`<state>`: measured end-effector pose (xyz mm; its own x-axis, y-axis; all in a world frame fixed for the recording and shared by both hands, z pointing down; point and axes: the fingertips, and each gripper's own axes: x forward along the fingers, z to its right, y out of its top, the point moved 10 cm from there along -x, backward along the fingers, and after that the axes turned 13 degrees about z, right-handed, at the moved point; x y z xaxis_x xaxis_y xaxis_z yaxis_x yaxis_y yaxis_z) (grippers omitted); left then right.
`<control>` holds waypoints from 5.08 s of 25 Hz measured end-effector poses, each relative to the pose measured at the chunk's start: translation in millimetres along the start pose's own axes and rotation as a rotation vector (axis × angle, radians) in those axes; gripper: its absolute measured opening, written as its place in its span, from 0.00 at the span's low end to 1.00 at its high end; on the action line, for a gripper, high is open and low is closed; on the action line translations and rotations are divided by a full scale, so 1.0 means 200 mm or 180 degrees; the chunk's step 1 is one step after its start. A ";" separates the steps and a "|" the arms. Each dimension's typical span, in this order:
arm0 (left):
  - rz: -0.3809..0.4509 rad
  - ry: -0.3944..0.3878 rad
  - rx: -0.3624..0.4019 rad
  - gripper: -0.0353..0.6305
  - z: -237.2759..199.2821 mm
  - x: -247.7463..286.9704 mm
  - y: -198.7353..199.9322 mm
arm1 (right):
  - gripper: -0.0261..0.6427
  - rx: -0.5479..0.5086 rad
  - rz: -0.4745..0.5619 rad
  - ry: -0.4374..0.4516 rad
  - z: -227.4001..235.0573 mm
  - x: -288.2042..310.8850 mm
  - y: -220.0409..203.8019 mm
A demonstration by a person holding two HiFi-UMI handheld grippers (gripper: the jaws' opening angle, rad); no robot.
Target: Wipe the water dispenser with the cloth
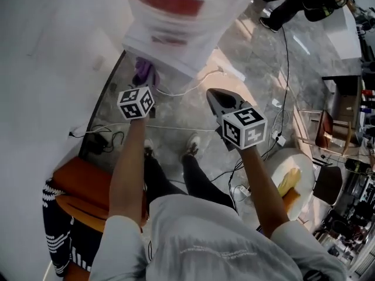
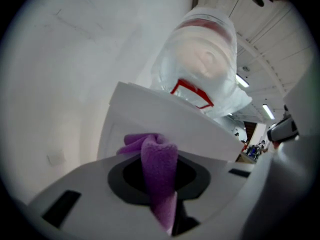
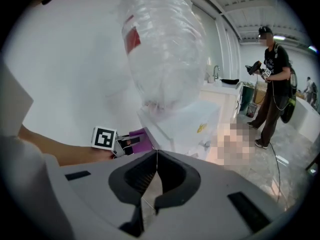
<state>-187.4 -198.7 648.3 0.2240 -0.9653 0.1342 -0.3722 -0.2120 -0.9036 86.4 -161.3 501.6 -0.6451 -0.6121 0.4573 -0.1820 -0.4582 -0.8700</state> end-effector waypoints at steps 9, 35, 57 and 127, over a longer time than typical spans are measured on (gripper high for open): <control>0.0147 -0.0074 -0.0762 0.15 0.33 -0.02 -0.34 | 0.06 0.0081 -0.0345 0.0265 0.13 0.08 -0.20; 0.0353 0.0920 -0.2505 0.15 -0.78 0.27 -0.70 | 0.06 0.0429 -0.1150 0.0454 -0.09 0.90 -0.74; 0.0042 0.0950 -0.3670 0.15 -0.25 0.20 -1.48 | 0.06 0.0780 -0.1228 0.0034 -0.11 0.92 -0.86; 0.1304 -0.0839 0.2682 0.14 1.02 -0.80 1.72 | 0.06 -0.1743 0.2004 -0.0289 -0.30 -0.72 1.08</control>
<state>-168.3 -86.3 232.6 0.4533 -0.8532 -0.2582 0.2775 0.4103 -0.8687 95.2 -134.1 236.4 -0.6888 -0.7091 -0.1510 -0.1577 0.3498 -0.9235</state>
